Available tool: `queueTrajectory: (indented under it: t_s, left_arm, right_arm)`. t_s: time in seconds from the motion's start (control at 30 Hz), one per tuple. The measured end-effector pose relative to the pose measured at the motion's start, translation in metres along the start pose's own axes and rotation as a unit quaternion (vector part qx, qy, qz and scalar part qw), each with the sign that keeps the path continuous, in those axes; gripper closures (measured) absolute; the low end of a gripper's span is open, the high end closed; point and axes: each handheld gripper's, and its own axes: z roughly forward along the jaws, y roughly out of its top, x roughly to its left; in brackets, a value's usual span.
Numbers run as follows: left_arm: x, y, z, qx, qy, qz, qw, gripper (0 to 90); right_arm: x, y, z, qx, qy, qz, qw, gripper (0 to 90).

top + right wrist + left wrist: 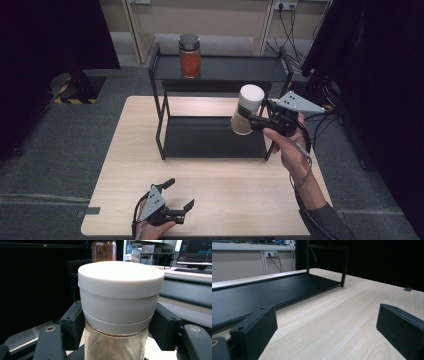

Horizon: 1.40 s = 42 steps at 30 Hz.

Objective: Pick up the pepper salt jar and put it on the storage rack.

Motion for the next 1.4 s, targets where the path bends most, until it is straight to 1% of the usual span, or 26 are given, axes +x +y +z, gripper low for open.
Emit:
queueTrajectory:
  t_s: [0.13,0.57,0.9,1.2,1.4]
  left_arm:
    - [0.0,0.0,0.0,0.0,0.0,-0.001,1.0,2.6]
    - [0.001,0.0,0.0,0.0,0.0,-0.002,1.0,2.6]
    - [0.001,0.0,0.0,0.0,-0.001,-0.002,1.0,2.6]
    - [0.001,0.0,0.0,0.0,-0.001,-0.002,1.0,2.6]
    - [0.001,0.0,-0.001,-0.001,-0.002,-0.002,1.0,2.6]
  right_arm:
    - [0.001,0.009,0.003,0.0,0.001,-0.004,1.0,35.7]
    - [0.001,0.035,0.011,-0.001,0.004,-0.002,1.0,35.7]
    - [0.0,0.056,0.015,-0.005,0.0,-0.003,1.0,35.7]
    - [-0.001,0.078,0.025,-0.005,-0.006,0.003,1.0,35.6]
    - [0.0,0.09,0.032,-0.002,-0.013,-0.004,0.9999,35.6]
